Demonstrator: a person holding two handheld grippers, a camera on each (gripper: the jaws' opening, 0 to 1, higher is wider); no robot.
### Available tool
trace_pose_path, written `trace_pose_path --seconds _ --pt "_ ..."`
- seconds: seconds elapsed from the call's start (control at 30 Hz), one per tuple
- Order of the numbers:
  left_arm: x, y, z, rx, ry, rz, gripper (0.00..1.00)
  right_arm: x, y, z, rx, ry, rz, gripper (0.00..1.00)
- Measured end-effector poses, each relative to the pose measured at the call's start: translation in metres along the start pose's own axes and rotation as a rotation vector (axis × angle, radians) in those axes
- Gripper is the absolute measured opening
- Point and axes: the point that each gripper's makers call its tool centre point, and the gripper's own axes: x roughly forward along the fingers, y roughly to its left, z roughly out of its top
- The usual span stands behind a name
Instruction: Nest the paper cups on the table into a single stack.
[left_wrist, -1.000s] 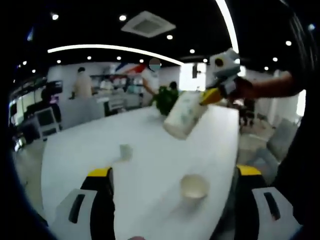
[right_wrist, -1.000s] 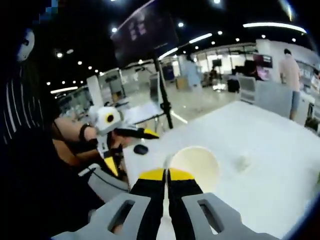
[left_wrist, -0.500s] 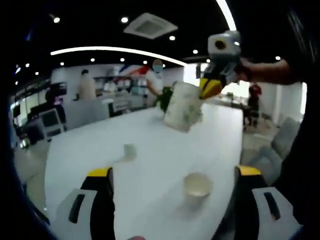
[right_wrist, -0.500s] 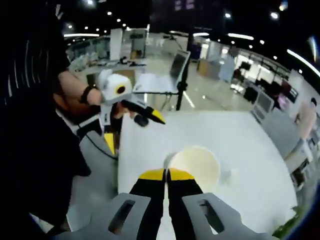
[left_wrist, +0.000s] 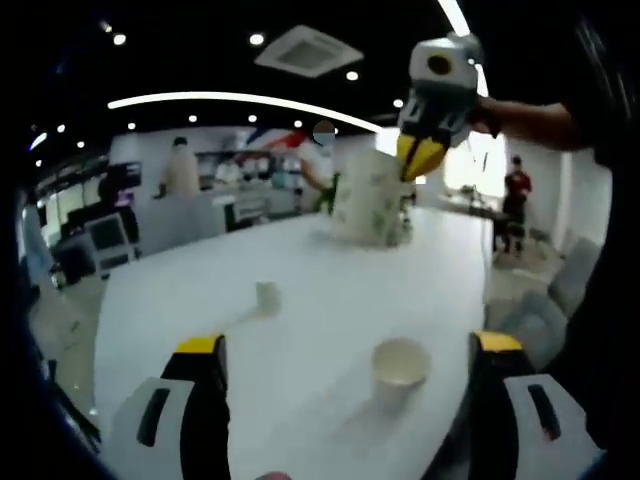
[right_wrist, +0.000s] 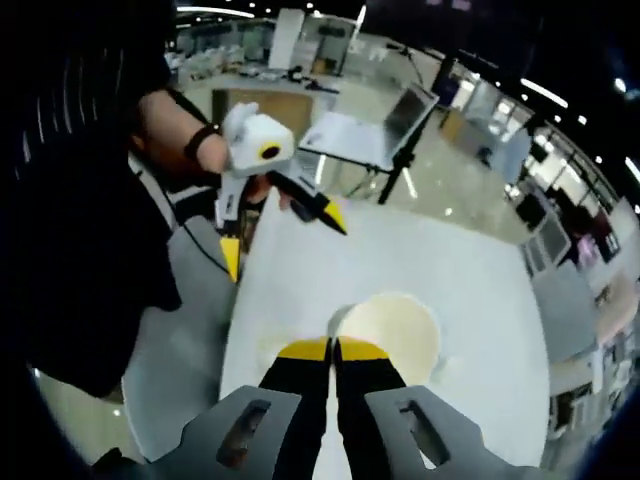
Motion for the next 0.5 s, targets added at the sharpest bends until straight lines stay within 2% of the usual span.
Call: trace_pose_path --seconds 0.1,0.3,0.5 --pt "-0.002 0.005 -0.003 -0.002 0.005 0.016 0.99 -0.002 -0.001 0.001 -0.042 0.041 0.013 0.00" --pt "-0.008 0.016 -0.007 -0.015 0.011 0.045 0.99 -0.005 0.008 0.006 -0.079 0.068 0.040 0.00" --pt "-0.014 0.020 -0.007 -0.031 -0.002 0.071 0.99 0.007 0.020 -0.004 -0.099 0.087 0.076 0.00"
